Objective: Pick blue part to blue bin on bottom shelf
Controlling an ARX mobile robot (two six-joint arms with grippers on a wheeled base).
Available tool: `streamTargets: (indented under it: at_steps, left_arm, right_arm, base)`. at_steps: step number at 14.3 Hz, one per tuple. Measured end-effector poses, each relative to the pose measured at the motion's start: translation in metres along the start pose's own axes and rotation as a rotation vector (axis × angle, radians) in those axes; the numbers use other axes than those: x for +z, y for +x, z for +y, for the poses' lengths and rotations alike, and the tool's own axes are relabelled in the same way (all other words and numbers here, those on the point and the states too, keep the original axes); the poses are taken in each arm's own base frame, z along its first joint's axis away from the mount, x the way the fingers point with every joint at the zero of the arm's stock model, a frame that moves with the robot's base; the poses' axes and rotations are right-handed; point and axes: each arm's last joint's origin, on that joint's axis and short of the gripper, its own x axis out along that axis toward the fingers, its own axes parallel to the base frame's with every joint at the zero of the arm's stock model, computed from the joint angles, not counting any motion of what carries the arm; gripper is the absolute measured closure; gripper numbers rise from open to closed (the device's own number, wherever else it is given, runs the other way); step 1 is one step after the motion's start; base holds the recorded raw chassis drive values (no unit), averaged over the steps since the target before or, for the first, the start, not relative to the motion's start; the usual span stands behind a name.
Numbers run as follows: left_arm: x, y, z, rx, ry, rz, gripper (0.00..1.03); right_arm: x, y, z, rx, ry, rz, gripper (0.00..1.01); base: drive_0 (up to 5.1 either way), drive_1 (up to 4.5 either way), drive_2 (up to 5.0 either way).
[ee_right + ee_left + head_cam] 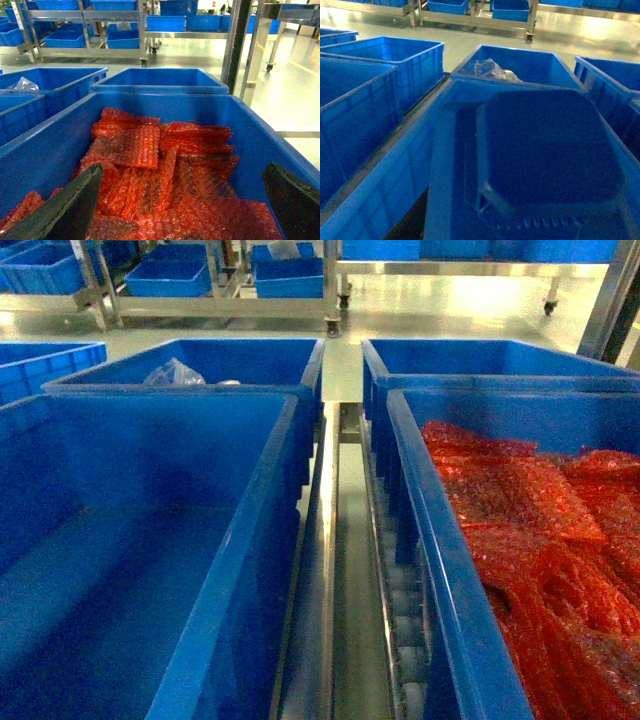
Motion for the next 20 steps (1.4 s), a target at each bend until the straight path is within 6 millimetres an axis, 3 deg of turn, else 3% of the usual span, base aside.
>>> streamTargets:
  at_steps: [14, 17, 18, 20]
  left_arm:
    - [0.0, 0.0, 0.0, 0.0, 0.0, 0.0, 0.6]
    - [0.004, -0.002, -0.006, 0.101, -0.012, -0.041, 0.6]
    - [0.005, 0.001, -0.011, 0.087, -0.01, -0.042, 0.6]
    - [0.014, 0.033, -0.027, 0.053, -0.021, -0.067, 0.6]
  right_arm:
    - [0.0, 0.0, 0.0, 0.0, 0.0, 0.0, 0.03]
    - [0.0, 0.0, 0.0, 0.0, 0.0, 0.0, 0.03]
    - [0.0, 0.0, 0.0, 0.0, 0.0, 0.0, 0.03]
    - [0.0, 0.0, 0.0, 0.0, 0.0, 0.0, 0.03]
  base:
    - [0.0, 0.0, 0.0]
    - [0.0, 0.0, 0.0]
    - [0.0, 0.0, 0.0]
    - [0.0, 0.0, 0.0]
